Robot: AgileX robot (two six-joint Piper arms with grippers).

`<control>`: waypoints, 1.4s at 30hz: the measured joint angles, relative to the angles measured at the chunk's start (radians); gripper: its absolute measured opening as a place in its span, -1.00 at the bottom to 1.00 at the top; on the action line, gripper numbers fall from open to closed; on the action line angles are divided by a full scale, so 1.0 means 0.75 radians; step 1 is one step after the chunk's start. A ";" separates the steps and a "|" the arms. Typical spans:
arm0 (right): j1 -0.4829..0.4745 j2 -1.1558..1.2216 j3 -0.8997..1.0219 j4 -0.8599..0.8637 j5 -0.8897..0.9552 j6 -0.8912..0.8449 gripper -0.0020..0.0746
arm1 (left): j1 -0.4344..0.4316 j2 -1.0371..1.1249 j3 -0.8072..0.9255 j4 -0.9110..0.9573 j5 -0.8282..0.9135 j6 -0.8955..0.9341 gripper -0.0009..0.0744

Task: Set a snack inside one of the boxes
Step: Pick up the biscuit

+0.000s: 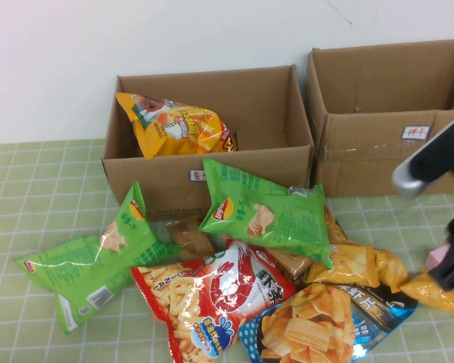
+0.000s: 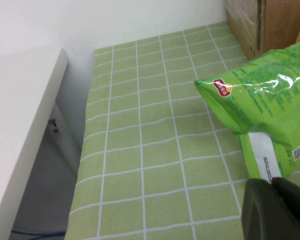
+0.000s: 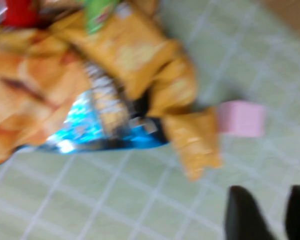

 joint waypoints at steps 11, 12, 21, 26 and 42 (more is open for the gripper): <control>-0.134 0.199 0.075 0.221 -0.113 -0.147 0.22 | 0.000 0.000 0.000 0.000 0.000 0.000 -0.98; -0.164 0.215 0.090 0.221 -0.143 -0.147 0.22 | 0.000 0.000 0.000 0.000 0.000 0.000 -0.98; -0.293 0.432 0.121 0.222 -0.347 -0.156 0.24 | 0.000 0.000 0.000 0.000 0.000 0.000 -0.98; -0.296 0.594 0.121 0.220 -0.472 -0.159 0.24 | 0.000 0.000 0.000 0.000 0.000 0.000 -0.98; -0.346 0.762 0.121 0.114 -0.566 -0.013 0.05 | 0.000 0.000 0.000 0.000 0.000 0.002 -0.98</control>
